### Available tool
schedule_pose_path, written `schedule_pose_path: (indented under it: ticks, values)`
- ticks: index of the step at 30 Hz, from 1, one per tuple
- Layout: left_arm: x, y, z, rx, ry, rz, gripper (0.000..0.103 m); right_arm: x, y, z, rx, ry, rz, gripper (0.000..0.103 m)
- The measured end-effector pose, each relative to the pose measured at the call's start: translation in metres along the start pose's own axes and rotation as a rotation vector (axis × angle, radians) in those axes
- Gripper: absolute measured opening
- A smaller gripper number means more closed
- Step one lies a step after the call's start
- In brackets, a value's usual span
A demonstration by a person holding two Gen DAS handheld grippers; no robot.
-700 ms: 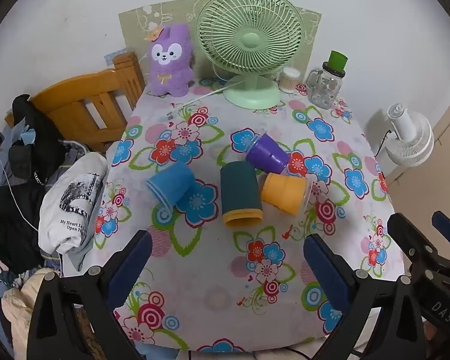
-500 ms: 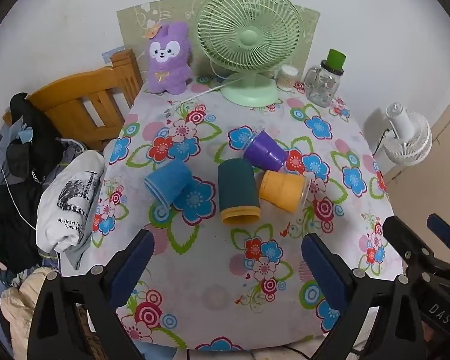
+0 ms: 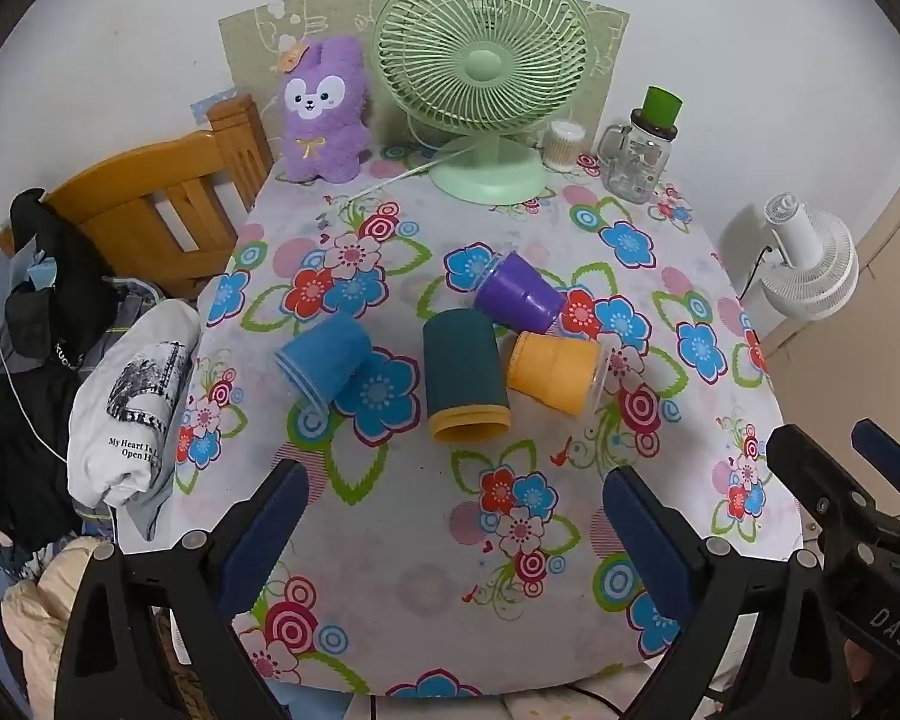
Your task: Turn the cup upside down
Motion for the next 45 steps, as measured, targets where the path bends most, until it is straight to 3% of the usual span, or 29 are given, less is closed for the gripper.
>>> schedule_pose_path:
  ticks: [45]
  values:
    - [-0.003,-0.006,0.02,-0.034,-0.023,0.024,0.1,-0.004,-0.008,0.019,-0.058,-0.005,0.015,0.103]
Point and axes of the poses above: each gripper's, at about its wrist camera, not at the fingertips, and z roughly the way its jaws point, x to its right, y to its underside, the point moved 10 cm from there along z, roughly the way its jaws point, and after that the axes turned 7 degrees about -x, right-handed, at the moved point
